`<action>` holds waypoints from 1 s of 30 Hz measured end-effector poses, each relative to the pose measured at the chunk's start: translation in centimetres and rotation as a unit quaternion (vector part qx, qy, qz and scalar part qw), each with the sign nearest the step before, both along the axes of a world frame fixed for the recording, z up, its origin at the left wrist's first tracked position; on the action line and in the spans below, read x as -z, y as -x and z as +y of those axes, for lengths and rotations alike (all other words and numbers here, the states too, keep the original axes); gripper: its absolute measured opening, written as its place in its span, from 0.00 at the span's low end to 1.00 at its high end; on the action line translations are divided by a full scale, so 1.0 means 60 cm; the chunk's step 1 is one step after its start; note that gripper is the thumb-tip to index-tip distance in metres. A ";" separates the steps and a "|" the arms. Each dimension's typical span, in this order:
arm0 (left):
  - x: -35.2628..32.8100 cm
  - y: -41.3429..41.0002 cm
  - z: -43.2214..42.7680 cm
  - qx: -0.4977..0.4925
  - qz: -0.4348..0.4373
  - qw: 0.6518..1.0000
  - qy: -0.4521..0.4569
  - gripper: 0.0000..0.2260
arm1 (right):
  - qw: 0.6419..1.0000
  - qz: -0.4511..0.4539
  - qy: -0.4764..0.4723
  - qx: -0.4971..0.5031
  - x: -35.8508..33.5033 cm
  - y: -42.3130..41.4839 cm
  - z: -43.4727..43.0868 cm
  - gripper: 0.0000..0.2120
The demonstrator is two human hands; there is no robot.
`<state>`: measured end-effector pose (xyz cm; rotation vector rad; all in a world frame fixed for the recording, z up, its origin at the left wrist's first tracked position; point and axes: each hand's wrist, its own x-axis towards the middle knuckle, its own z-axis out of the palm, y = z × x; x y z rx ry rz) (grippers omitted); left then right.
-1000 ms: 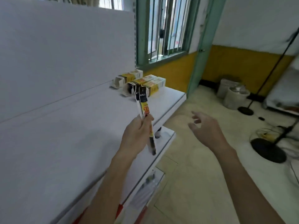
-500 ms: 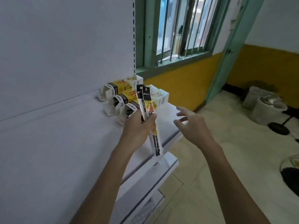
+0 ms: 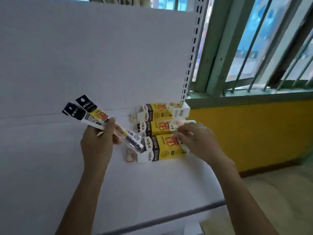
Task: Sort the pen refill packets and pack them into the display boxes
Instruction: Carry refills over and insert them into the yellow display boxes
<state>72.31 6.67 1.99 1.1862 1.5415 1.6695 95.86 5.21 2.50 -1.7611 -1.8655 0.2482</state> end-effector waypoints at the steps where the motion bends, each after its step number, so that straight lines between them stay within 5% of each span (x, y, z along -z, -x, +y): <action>1: 0.007 -0.002 -0.008 -0.036 -0.013 0.999 0.000 0.07 | 1.000 -0.009 -0.003 -0.022 0.005 -0.007 0.004 0.18; 5: 0.039 -0.021 -0.050 -0.150 -0.038 0.988 -0.002 0.09 | 0.993 -0.065 0.026 -0.100 0.012 -0.032 0.014 0.36; 10: 0.042 -0.040 -0.083 -0.246 -0.046 0.967 -0.048 0.09 | 0.976 -0.158 0.021 -0.148 0.021 -0.047 0.026 0.34; 21: 0.004 -0.104 -0.102 -0.231 -0.054 0.969 -0.075 0.11 | 0.970 -0.012 0.023 -0.242 0.005 -0.047 0.020 0.30; 30: -0.009 -0.122 -0.097 -0.199 -0.181 0.961 -0.063 0.12 | 0.958 0.075 0.032 -0.273 0.015 -0.050 0.026 0.30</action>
